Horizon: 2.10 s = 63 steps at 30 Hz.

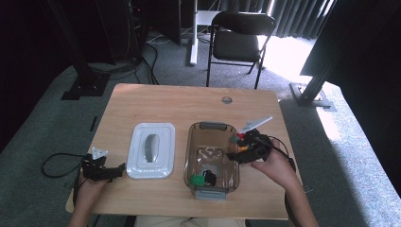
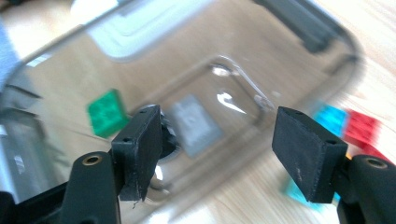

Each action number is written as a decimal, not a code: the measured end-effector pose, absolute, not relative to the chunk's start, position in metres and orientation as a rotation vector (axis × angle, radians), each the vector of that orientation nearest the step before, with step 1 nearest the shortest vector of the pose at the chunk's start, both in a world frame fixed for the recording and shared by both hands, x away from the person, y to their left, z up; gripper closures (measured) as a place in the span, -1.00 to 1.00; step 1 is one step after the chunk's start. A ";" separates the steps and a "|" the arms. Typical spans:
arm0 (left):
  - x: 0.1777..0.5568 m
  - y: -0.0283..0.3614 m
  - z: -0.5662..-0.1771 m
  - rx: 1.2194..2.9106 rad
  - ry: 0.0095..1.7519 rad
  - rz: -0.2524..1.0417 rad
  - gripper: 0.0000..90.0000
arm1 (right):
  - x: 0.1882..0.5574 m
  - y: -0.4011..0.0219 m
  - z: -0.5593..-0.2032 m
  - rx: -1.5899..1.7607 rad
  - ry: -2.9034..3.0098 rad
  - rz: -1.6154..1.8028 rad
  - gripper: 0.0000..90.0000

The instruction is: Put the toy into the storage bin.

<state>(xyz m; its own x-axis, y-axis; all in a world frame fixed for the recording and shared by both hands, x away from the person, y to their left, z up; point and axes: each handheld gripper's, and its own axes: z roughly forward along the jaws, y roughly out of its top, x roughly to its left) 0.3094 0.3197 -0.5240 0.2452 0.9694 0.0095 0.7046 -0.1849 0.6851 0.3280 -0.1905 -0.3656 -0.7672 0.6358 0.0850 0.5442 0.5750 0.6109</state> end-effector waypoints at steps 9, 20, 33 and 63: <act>0.309 0.320 -0.524 1.964 1.520 0.615 -0.99 | 0.332 -0.238 -0.382 1.231 2.487 0.983 -0.33; 0.309 0.320 -0.524 1.964 1.521 0.615 -0.99 | 0.352 -0.282 -0.428 1.432 2.342 0.898 -0.15; 0.309 0.320 -0.524 1.963 1.520 0.615 -0.99 | 0.353 -0.261 -0.473 1.472 2.452 0.875 -0.17; 0.309 0.320 -0.524 1.963 1.520 0.615 -0.99 | 0.354 -0.249 -0.467 1.333 2.551 0.693 0.30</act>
<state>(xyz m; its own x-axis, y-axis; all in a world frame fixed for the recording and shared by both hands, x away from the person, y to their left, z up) 0.3094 0.3198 -0.5241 0.2462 0.9692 0.0105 0.7040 -0.1863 0.6853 0.3541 -0.2486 -0.4673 -0.5814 0.8119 0.0540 0.7275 0.4889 0.4814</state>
